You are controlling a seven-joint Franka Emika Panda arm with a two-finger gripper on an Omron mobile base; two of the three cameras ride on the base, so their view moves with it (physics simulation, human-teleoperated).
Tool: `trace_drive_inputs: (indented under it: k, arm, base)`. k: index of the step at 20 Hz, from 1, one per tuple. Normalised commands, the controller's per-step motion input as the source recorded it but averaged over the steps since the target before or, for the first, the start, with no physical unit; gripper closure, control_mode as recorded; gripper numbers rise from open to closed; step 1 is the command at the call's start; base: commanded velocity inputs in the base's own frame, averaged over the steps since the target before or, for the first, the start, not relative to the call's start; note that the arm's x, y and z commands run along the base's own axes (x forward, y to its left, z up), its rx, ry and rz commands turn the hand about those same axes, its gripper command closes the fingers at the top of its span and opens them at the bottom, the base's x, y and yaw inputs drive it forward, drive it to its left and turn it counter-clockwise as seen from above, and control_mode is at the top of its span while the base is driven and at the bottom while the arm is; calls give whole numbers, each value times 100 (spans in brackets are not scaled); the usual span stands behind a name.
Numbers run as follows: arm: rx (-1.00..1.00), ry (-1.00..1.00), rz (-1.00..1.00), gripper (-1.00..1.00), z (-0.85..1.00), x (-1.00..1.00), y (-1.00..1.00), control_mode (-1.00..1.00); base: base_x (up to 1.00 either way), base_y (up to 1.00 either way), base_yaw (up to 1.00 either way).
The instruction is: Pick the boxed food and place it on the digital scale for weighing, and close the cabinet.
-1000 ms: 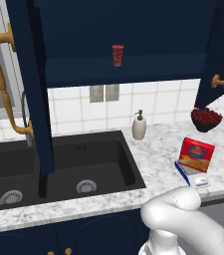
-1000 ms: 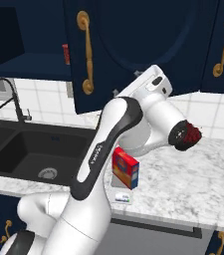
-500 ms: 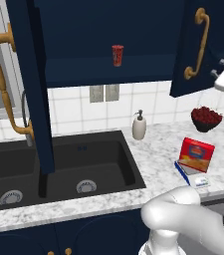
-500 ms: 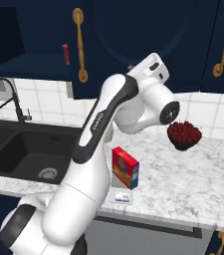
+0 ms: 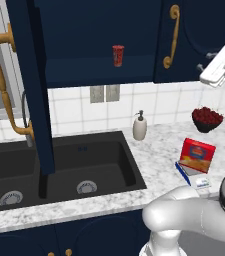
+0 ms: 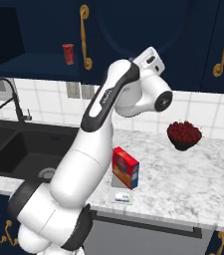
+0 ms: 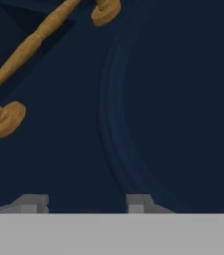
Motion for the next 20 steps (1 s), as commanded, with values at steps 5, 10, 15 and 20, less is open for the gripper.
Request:
trace_drive_inputs:
  k: [5,10,15,20]
  arm:
    - [-2,-14,-11,-100,-9,54,0,-100]
    - [0,-18,-13,-100,-1,-53,0,-100]
    - [6,-10,-9,-100,8,-100,0,-100]
    - [1,-2,-2,-100,0,-100,12,-100]
  base:
    - [0,0,0]
    - [0,0,0]
    - [0,0,0]
    - [0,0,0]
